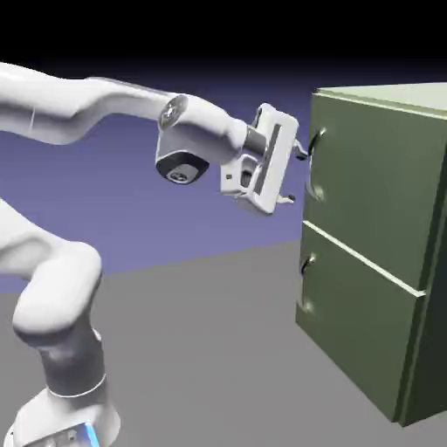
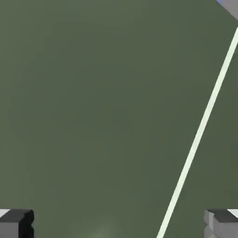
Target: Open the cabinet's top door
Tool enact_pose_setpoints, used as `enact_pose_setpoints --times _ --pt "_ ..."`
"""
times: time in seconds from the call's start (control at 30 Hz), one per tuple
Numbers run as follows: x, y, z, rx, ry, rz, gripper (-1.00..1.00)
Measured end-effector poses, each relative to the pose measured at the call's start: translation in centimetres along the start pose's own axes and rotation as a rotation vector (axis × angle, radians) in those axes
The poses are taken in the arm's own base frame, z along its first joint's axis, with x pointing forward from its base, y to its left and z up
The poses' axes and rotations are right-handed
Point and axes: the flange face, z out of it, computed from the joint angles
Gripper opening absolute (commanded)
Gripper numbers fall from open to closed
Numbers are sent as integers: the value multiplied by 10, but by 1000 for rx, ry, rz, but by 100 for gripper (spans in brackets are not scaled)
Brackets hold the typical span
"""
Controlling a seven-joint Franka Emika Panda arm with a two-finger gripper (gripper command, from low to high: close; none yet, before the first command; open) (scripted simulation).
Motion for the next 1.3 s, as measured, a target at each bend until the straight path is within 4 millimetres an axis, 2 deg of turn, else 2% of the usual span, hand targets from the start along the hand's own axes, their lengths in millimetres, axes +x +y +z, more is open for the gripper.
enact_pose_setpoints --times 0.33,0.63,0.97,1.3 --pt "-19 8 -7 86 -95 478 0" --pt "-39 26 1 129 -215 888 0" --pt "-58 56 28 137 -370 1326 0" --pt "-70 93 72 107 -536 1751 0"
